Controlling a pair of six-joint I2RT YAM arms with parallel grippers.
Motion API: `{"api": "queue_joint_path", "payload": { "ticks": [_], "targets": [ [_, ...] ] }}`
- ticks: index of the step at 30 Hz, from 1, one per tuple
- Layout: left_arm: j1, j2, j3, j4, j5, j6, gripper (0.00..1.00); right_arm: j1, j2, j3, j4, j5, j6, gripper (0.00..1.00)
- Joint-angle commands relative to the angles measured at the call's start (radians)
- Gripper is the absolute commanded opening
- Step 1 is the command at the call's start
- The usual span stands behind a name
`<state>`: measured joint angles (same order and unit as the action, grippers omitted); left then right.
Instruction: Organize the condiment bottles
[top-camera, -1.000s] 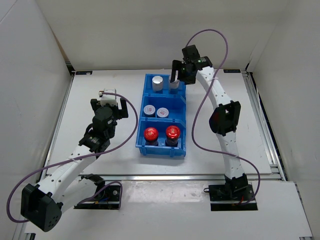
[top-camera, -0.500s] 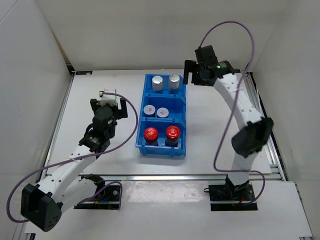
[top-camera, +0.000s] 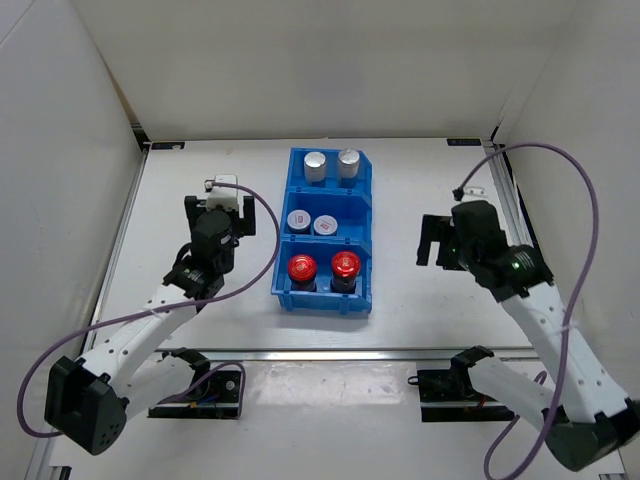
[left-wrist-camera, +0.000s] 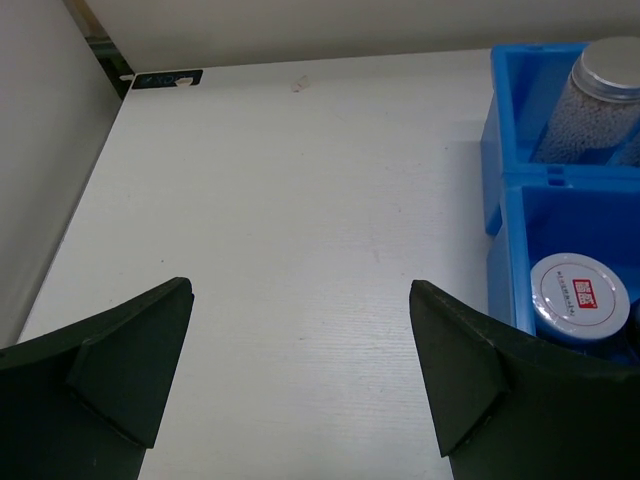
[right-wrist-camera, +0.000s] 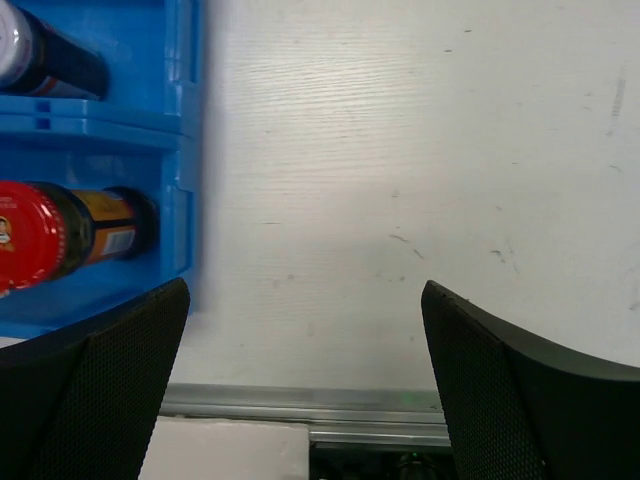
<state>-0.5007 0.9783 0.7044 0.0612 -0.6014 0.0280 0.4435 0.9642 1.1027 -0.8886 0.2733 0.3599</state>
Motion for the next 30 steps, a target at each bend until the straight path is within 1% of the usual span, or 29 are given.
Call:
{"api": "queue_joint_path", "payload": {
  "ticks": [1, 4, 8, 11, 12, 13, 14, 15, 16, 19, 20, 21, 22, 23, 24, 26, 27, 29, 30],
  "targets": [
    [-0.004, 0.023, 0.038, 0.009, -0.003, 0.02, 1.0, 0.003, -0.091, -0.024, 0.017, 0.123, -0.027, 1.0],
    [-0.004, 0.023, 0.027, 0.022, -0.003, 0.032, 1.0, 0.003, -0.091, -0.01, -0.015, 0.184, -0.001, 1.0],
    [-0.004, 0.0, 0.018, 0.031, 0.018, 0.043, 1.0, 0.003, -0.128, 0.002, -0.015, 0.205, 0.011, 1.0],
    [-0.004, -0.053, -0.017, 0.031, 0.032, 0.053, 1.0, 0.003, -0.165, 0.017, -0.061, 0.216, 0.011, 1.0],
    [-0.004, -0.068, -0.029, 0.044, 0.058, 0.062, 1.0, 0.003, -0.174, 0.032, -0.078, 0.227, 0.001, 1.0],
    [-0.004, -0.084, -0.029, 0.045, 0.099, 0.117, 1.0, 0.003, -0.174, 0.051, -0.123, 0.236, 0.001, 1.0],
    [-0.004, -0.104, -0.029, 0.045, 0.212, 0.159, 1.0, 0.003, -0.174, 0.068, -0.139, 0.236, 0.001, 1.0],
    [-0.004, -0.113, -0.029, 0.014, 0.251, 0.183, 1.0, 0.003, -0.174, 0.081, -0.148, 0.247, -0.037, 1.0],
    [-0.004, -0.122, 0.001, -0.08, 0.273, 0.184, 1.0, 0.003, -0.165, 0.082, -0.148, 0.256, -0.048, 1.0],
    [-0.004, -0.158, 0.024, -0.223, 0.234, 0.107, 1.0, 0.012, -0.165, 0.069, -0.157, 0.302, -0.006, 1.0],
    [-0.004, -0.19, 0.015, -0.286, 0.221, 0.092, 1.0, 0.012, -0.186, 0.069, -0.158, 0.302, 0.016, 1.0],
    [-0.004, -0.214, -0.009, -0.302, 0.221, 0.083, 1.0, 0.012, -0.202, 0.051, -0.158, 0.291, 0.031, 1.0],
    [-0.004, -0.246, -0.082, -0.302, 0.212, 0.082, 1.0, 0.012, -0.231, 0.019, -0.158, 0.291, 0.042, 1.0],
    [-0.019, -0.285, -0.127, -0.293, 0.203, 0.093, 1.0, 0.012, -0.243, 0.007, -0.158, 0.291, 0.051, 1.0],
    [-0.033, -0.375, -0.167, -0.215, 0.203, 0.128, 1.0, 0.012, -0.252, 0.006, -0.158, 0.291, 0.051, 1.0],
    [-0.033, -0.462, -0.254, -0.135, 0.197, 0.174, 1.0, 0.012, -0.252, 0.006, -0.158, 0.291, 0.051, 1.0],
    [-0.033, -0.531, -0.287, -0.047, 0.187, 0.174, 1.0, 0.012, -0.252, 0.006, -0.158, 0.281, 0.051, 1.0],
    [-0.033, -0.582, -0.359, 0.003, 0.201, 0.203, 1.0, 0.012, -0.216, 0.006, -0.168, 0.271, 0.051, 1.0],
    [-0.033, -0.607, -0.371, 0.014, 0.216, 0.246, 1.0, 0.023, -0.216, 0.016, -0.168, 0.261, 0.051, 1.0]
  ]
}}
